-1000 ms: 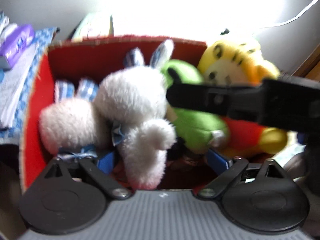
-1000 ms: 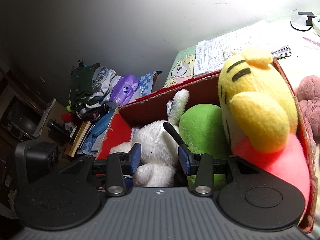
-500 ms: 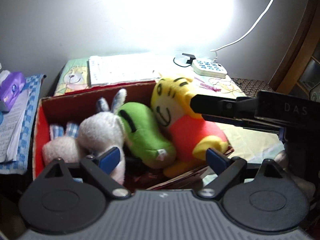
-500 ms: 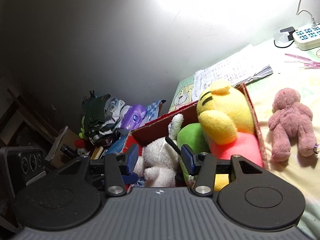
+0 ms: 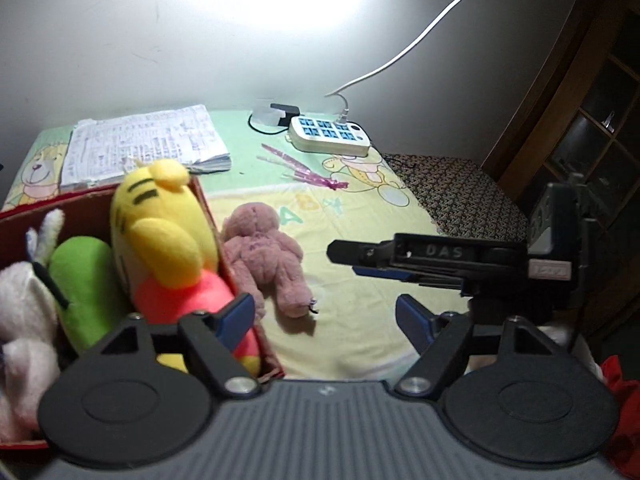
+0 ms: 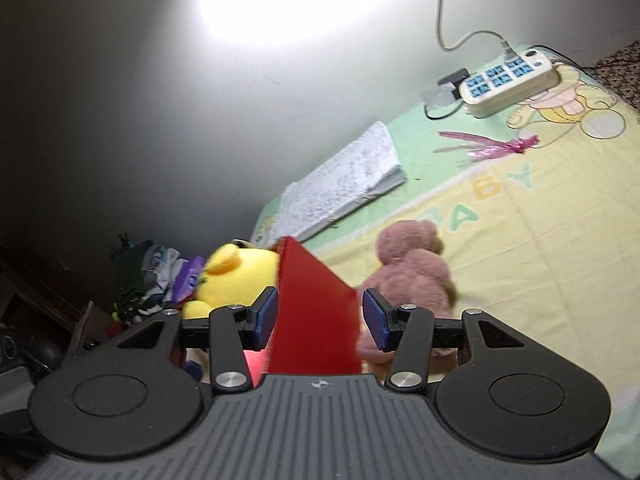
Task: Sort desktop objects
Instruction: 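Open the right tool and withdraw it toward the pink teddy, then grasp the pink teddy bear on the sheet with the right tool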
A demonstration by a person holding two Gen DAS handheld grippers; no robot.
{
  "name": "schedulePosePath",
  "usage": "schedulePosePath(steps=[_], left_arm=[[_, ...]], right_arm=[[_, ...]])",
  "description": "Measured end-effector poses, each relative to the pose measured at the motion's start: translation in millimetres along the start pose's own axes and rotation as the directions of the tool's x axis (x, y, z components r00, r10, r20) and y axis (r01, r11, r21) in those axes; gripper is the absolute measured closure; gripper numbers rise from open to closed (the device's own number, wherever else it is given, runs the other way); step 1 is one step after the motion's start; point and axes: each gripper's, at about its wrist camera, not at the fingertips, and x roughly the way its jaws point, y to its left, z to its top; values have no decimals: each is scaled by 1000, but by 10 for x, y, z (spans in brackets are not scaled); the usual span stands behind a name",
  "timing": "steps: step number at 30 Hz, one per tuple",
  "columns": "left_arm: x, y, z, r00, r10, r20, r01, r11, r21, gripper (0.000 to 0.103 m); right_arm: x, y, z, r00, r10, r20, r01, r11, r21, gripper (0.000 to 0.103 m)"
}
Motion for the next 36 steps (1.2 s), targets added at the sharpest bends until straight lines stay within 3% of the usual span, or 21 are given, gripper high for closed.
schedulePosePath(steps=[3, 7, 14, 17, 18, 19, 28, 36], left_arm=[[170, -107, 9, 1000, 16, -22, -17, 999, -30, 25], [335, -183, 29, 999, 38, -35, -41, 996, -79, 25], [478, -258, 44, 994, 99, -40, -104, 984, -144, 25], [540, -283, 51, 993, 108, -47, -114, 980, -162, 25], [563, -298, 55, 993, 105, -50, -112, 980, -166, 25], [584, -315, 59, 994, 101, -52, -108, 980, -167, 25], [935, -533, 14, 994, 73, -86, -84, 988, -127, 24], [1429, -567, -170, 979, 55, -198, -77, 991, -106, 26]], right_arm=[[195, -317, 44, 997, 1, -82, 1, 1000, 25, 52], [490, -471, 42, 988, -25, -150, 18, 999, -49, 51], [955, -637, 61, 981, -15, -195, -10, 992, -123, 52], [1052, -709, 77, 976, 30, -218, -51, 994, -92, 60], [1073, -732, 82, 970, 55, -239, -75, 994, -74, 71], [1076, -754, 90, 964, 81, -254, -98, 994, -56, 75], [405, -1060, 94, 962, 74, -264, -97, 992, -76, 76], [-212, -1400, -33, 956, 75, -283, -75, 997, 9, 69]])
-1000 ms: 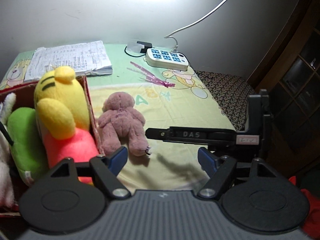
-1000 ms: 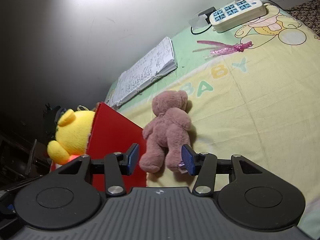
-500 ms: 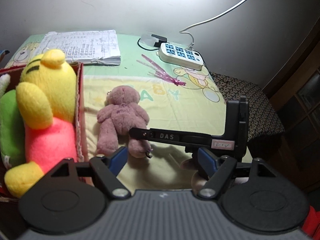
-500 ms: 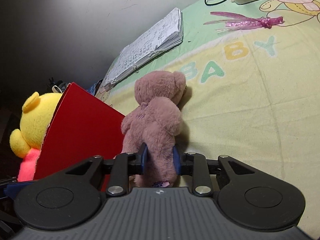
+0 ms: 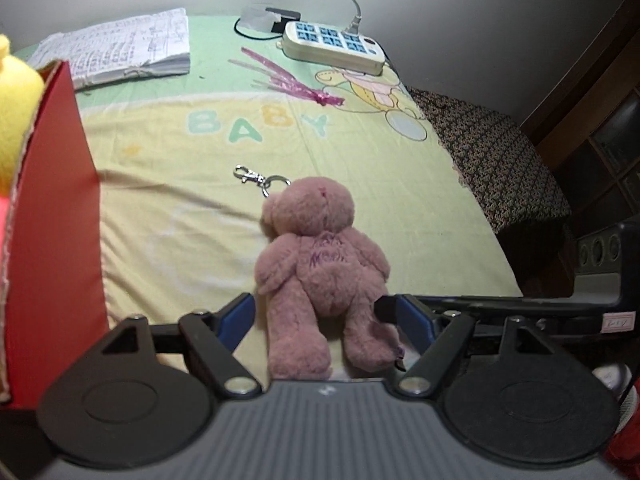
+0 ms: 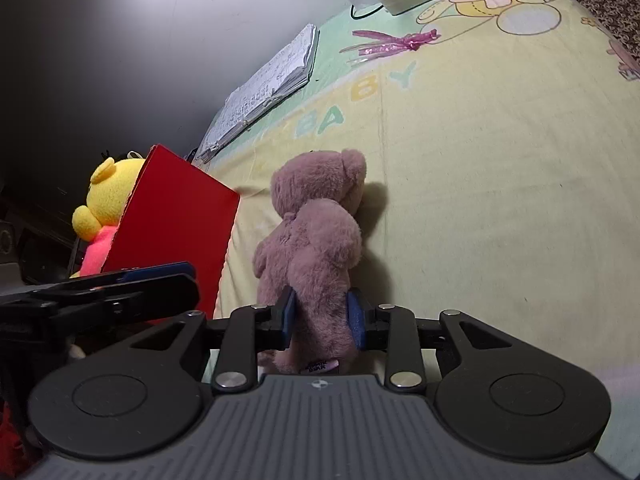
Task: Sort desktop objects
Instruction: 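Grasp the pink teddy bear on the sheet with the right tool, then lift the pink teddy off the sheet with the right tool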
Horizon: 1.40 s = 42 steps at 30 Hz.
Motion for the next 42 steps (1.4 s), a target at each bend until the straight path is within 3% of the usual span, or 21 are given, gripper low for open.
schedulePosePath(steps=[3, 7, 11, 15, 21, 30, 36, 42], left_arm=[[167, 55, -8, 999, -6, -38, 5, 1000, -24, 29], [308, 112, 29, 998, 19, -57, -22, 999, -43, 37], [357, 94, 71, 996, 73, -53, -73, 997, -7, 35], [368, 49, 71, 996, 81, -47, -80, 997, 19, 37], [365, 55, 27, 997, -2, -74, 0, 1000, -31, 46], [199, -167, -240, 986, -126, -107, 127, 992, 7, 47], [-137, -256, -287, 980, -190, -57, 194, 978, 77, 49], [-751, -99, -241, 967, -251, 47, 242, 959, 147, 49]], right_arm=[[-73, -136, 42, 997, 0, 77, -6, 997, 81, 50], [54, -237, 176, 992, 56, 114, -72, 987, 141, 50], [277, -241, 276, 993, 91, 78, -103, 982, 160, 53], [430, -212, 292, 992, 122, 25, -124, 975, 185, 57], [329, -220, 232, 992, 121, 30, -125, 974, 191, 65], [-102, -125, -49, 998, 53, 29, -57, 987, 147, 69], [-425, 75, -247, 996, 2, 88, -13, 992, 128, 69], [-679, 577, -323, 981, -16, 195, 6, 999, 52, 70]])
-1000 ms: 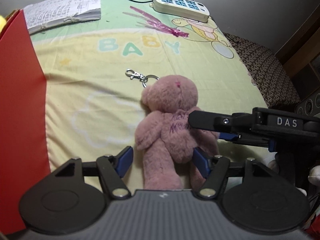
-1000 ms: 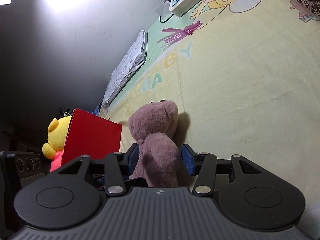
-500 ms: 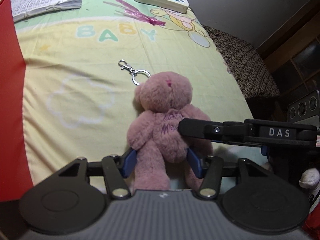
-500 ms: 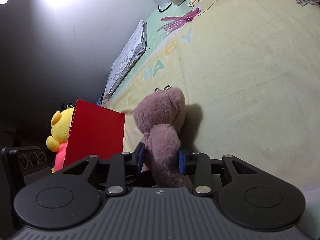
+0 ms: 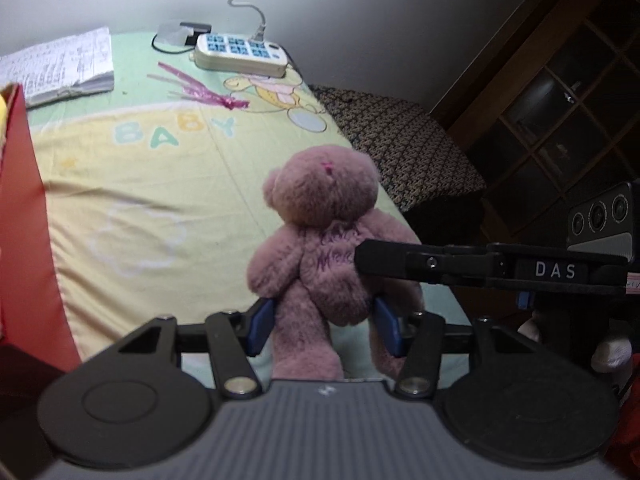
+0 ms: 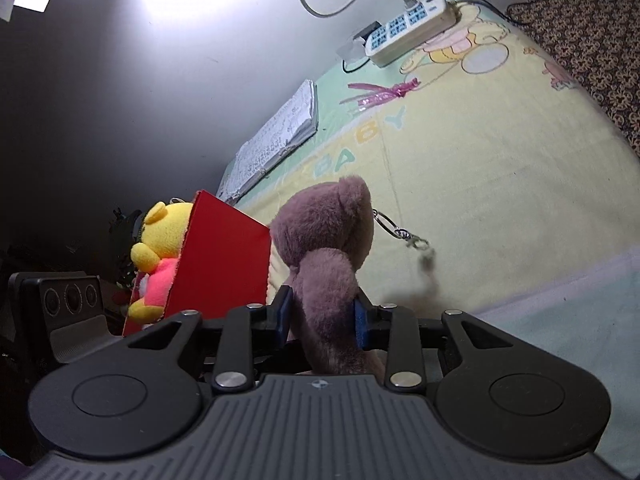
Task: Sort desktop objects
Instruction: 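Lift the pink teddy off the sheet with the right tool, then carry the pink teddy over the red box and lower it in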
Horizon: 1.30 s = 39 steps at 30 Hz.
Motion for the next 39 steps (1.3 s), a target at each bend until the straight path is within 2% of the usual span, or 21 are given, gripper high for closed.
schedulePosePath(steps=[5, 10, 17, 21, 24, 27, 30, 36, 39], left_arm=[[-662, 148, 54, 994, 0, 113, -5, 999, 43, 49], [-1292, 480, 95, 976, 5, 218, -13, 999, 35, 49], [-2022, 969, 88, 937, 74, 343, -79, 997, 1, 49], [-2314, 1218, 92, 914, 128, 385, -129, 991, -22, 49], [-2440, 1377, 70, 903, 159, 398, -154, 987, -44, 49], [-2422, 1578, 77, 907, 175, 383, -159, 984, -73, 49], [-2300, 1759, 15, 923, 171, 346, -146, 984, -98, 49], [-1905, 2003, -114, 959, 139, 248, -110, 985, -130, 49], [-1729, 2084, -124, 966, 146, 212, -119, 984, -133, 49]], right_arm=[[-76, 584, -48, 995, 39, 95, -32, 997, -76, 70], [31, 1177, -39, 985, 104, 137, -80, 981, -175, 70], [400, 1902, -15, 967, 212, 142, -164, 943, -291, 71], [669, 2274, -31, 955, 263, 135, -201, 913, -356, 72], [876, 2471, -49, 947, 297, 123, -233, 897, -375, 72], [1077, 2574, -63, 945, 310, 108, -249, 891, -380, 72], [1260, 2601, -96, 954, 287, 89, -234, 894, -382, 72], [1521, 2443, -193, 984, 171, 57, -136, 913, -384, 72], [1645, 2360, -257, 993, 96, 64, -61, 907, -416, 76]])
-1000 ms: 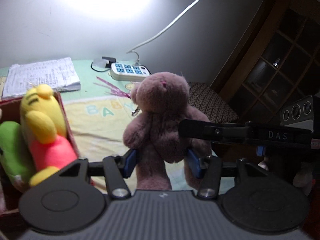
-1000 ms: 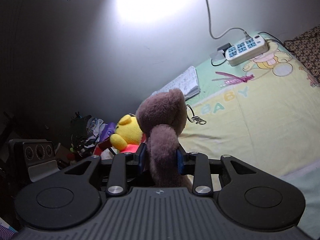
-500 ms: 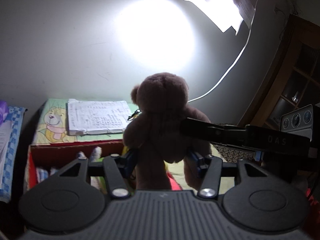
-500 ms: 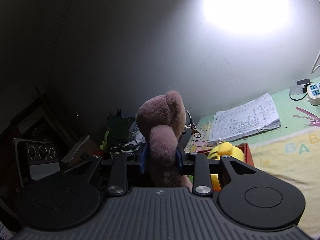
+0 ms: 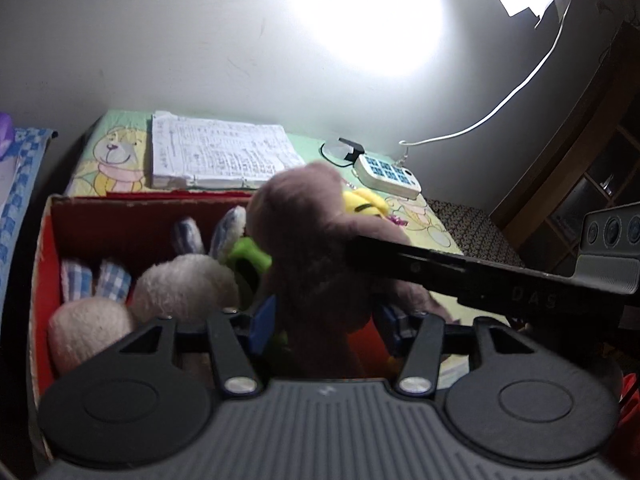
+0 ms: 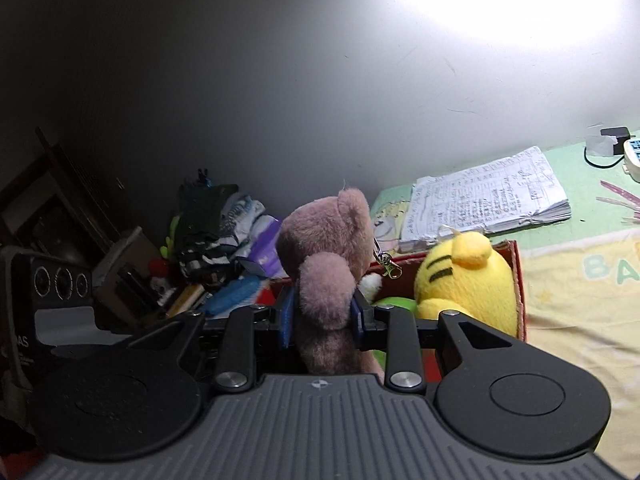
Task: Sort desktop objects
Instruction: 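Carry the pink teddy over the red box and lower it in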
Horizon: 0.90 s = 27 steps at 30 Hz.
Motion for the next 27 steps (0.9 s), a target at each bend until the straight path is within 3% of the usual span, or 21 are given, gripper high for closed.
schedulePosePath(steps=[8, 14, 20, 27], left_arm=[[63, 111, 5, 1000, 8, -11, -8, 1000, -25, 44], [-31, 199, -58, 997, 70, -29, -69, 998, 8, 43], [-11, 188, -161, 994, 99, -44, -97, 994, 42, 43], [120, 189, -54, 991, 132, -25, -131, 991, 35, 42]], right_arm=[[108, -182, -118, 999, -28, 23, 26, 995, 92, 80], [163, -130, -238, 997, -18, 72, 4, 982, 190, 80], [150, 1, -415, 998, -51, 34, 46, 990, 131, 80], [183, -148, -333, 993, -102, 51, 96, 989, 116, 81]])
